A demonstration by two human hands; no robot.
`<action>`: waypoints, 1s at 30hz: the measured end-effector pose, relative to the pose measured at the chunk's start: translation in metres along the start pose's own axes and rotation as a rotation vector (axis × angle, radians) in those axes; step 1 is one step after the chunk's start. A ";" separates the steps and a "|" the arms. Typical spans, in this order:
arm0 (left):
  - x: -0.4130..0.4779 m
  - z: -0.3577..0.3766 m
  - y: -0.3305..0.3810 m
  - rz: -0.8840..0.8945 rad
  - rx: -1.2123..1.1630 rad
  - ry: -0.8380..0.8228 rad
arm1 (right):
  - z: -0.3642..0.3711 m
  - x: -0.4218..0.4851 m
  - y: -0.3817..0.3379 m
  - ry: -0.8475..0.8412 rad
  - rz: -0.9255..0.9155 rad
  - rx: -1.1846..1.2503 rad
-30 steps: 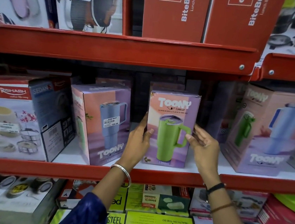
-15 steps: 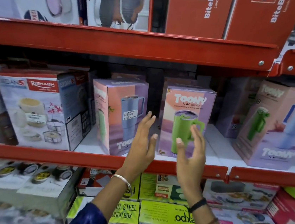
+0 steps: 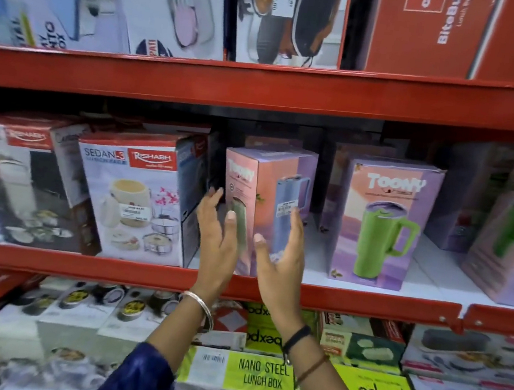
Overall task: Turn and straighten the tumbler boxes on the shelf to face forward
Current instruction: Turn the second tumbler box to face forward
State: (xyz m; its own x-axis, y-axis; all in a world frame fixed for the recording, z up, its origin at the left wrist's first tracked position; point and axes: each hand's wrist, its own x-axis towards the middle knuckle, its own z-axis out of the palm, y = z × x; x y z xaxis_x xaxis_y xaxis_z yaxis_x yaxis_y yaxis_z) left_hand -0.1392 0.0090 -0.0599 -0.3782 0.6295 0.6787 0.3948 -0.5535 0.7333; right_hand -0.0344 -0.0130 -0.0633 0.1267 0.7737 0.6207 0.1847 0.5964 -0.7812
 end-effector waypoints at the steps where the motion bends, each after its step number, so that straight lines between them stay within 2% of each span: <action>1: 0.007 0.000 -0.004 -0.088 -0.020 -0.016 | 0.007 0.000 0.001 -0.010 0.001 -0.017; 4: 0.025 0.001 -0.013 -0.261 -0.114 -0.117 | 0.023 -0.003 0.005 -0.007 -0.005 -0.084; 9: 0.038 0.000 -0.020 -0.322 -0.161 -0.274 | 0.031 -0.008 0.013 0.080 -0.017 -0.212; 16: 0.035 -0.005 -0.012 -0.287 -0.222 -0.360 | 0.022 0.000 0.016 0.061 -0.016 -0.240; 23: 0.024 -0.015 0.031 -0.236 -0.256 -0.464 | 0.008 0.015 0.011 0.015 0.034 -0.219; 30: 0.009 -0.011 0.043 -0.261 -0.265 -0.471 | 0.002 0.028 -0.004 0.086 0.015 -0.250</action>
State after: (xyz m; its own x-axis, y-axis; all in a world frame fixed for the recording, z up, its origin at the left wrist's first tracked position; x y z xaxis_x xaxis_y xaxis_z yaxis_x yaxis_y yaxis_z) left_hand -0.1351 -0.0148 -0.0222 0.0009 0.9033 0.4291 0.0941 -0.4273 0.8992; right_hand -0.0340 0.0067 -0.0428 0.2120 0.7545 0.6211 0.4155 0.5057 -0.7561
